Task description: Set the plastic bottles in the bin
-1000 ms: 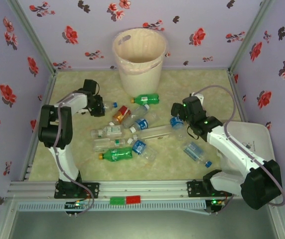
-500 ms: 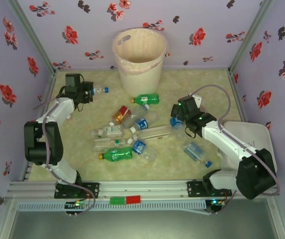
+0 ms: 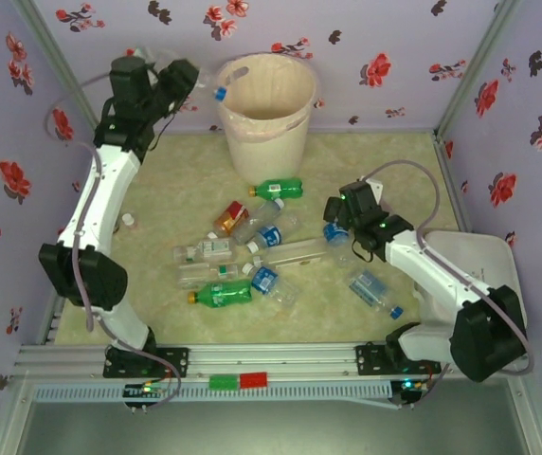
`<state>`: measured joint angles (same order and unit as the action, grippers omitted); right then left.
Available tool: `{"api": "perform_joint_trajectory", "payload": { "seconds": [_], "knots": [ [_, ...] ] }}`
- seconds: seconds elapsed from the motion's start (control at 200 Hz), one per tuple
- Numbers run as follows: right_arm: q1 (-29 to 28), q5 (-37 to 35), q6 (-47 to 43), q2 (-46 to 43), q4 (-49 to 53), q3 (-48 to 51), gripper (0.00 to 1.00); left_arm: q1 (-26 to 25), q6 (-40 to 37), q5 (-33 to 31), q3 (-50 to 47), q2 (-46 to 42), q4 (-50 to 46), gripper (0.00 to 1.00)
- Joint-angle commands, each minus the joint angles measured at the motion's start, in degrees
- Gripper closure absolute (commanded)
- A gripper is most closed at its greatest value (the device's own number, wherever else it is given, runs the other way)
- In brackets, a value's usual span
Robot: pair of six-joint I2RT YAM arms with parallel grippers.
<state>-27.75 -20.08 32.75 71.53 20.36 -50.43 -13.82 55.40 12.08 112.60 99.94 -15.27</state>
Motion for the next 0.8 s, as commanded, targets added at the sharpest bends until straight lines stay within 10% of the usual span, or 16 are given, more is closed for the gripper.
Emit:
{"api": "perform_joint_trajectory", "payload": {
  "seconds": [0.0, 0.265, 0.575, 0.795],
  "knots": [
    [0.15, 0.56, -1.68, -2.54, -2.22, 0.63, 0.00, -2.54, -7.88, -0.33, 9.39, 7.51, -5.12, 0.76],
    [0.24, 0.33, -3.04, -6.99, -2.40, 3.57, 0.00, -5.64, -12.13, -1.05, 31.57, 24.43, -8.61, 0.73],
    [0.50, -1.73, -5.33, -11.37, 4.08, 2.85, 0.00, -7.98, -19.49, -5.38, 35.08, 30.46, -9.21, 0.64],
    [1.61, -2.61, -3.00, -11.76, 6.88, 2.05, 0.00, -8.50, -19.80, -5.38, 35.74, 30.52, -9.06, 0.13]
  ]
}}
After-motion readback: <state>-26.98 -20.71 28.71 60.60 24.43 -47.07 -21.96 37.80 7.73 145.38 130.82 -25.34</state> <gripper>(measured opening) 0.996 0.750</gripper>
